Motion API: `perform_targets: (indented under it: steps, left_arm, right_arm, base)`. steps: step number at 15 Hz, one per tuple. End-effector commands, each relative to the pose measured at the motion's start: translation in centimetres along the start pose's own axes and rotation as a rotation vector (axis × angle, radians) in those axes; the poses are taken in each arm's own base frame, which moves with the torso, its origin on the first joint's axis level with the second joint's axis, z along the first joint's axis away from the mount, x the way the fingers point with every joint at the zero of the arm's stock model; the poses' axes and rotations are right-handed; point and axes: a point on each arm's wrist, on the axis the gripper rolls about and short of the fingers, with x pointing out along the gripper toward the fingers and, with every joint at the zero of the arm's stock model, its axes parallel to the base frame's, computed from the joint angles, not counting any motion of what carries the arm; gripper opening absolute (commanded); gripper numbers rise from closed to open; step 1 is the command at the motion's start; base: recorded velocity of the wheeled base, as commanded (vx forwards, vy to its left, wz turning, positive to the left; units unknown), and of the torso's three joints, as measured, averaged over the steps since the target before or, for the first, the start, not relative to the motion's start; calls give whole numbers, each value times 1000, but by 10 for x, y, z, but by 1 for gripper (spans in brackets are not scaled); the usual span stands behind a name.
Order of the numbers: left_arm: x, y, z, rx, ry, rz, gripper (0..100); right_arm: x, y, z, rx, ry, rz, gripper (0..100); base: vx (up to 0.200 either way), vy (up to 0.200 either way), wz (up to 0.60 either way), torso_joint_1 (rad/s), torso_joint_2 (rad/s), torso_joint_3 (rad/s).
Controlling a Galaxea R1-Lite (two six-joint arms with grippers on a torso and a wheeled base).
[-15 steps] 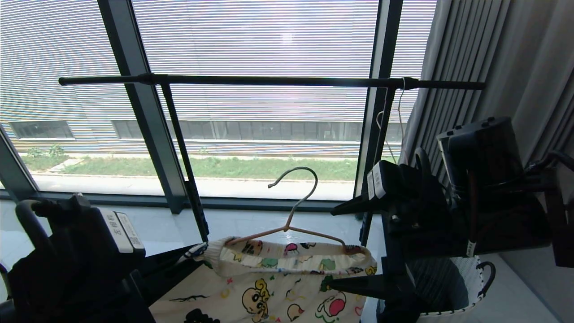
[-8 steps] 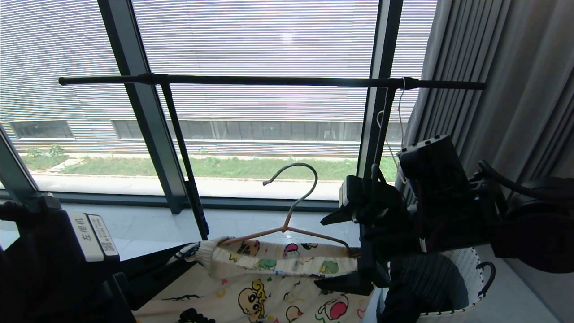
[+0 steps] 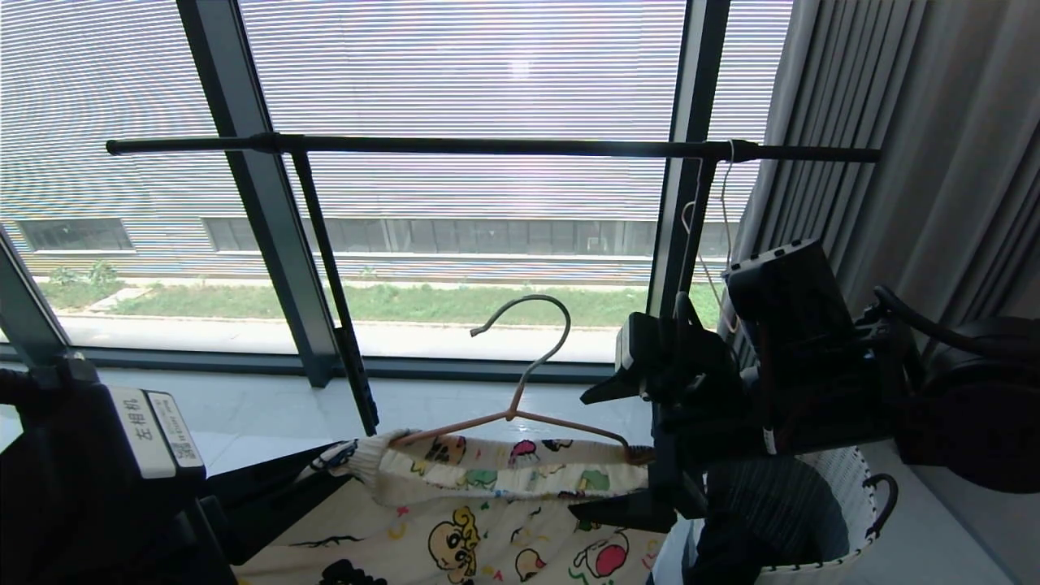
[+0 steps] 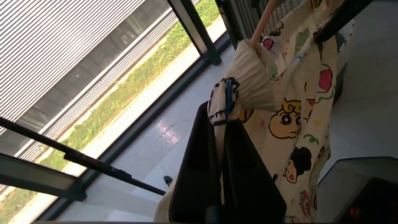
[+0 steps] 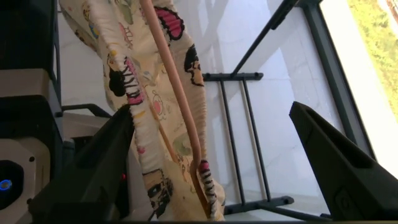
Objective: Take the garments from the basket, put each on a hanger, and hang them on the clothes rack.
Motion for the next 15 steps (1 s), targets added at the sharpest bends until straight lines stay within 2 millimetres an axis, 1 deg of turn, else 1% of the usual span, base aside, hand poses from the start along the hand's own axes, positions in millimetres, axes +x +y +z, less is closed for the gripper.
perform_targets:
  steps: [1,3,7,10,11,15]
  left_arm:
    - [0,1,2,-1,-8,4,0]
    - [0,2,5,-2,-15,7,0]
    - [-1,2,5,-1,-17,8,0]
    - [-1,2,5,4,-18,7,0]
    - [-1,2,5,4,-19,4,0]
    - [0,2,5,5,-19,2,0]
  right_arm:
    - [12,5,-2,-3,19,28,100]
    - [17,5,-4,2,29,34,100]
    - [17,2,-3,-6,48,-30,100]
    - [16,2,0,-9,42,-33,100]
    - [16,2,0,-9,41,-32,0]
    - [16,2,0,-12,38,-34,0]
  base:
    - [0,0,0,0,0,0]
    - [0,0,0,0,0,0]
    - [0,0,0,0,0,0]
    - [0,0,0,0,0,0]
    - [0,0,0,0,0,0]
    - [0,0,0,0,0,0]
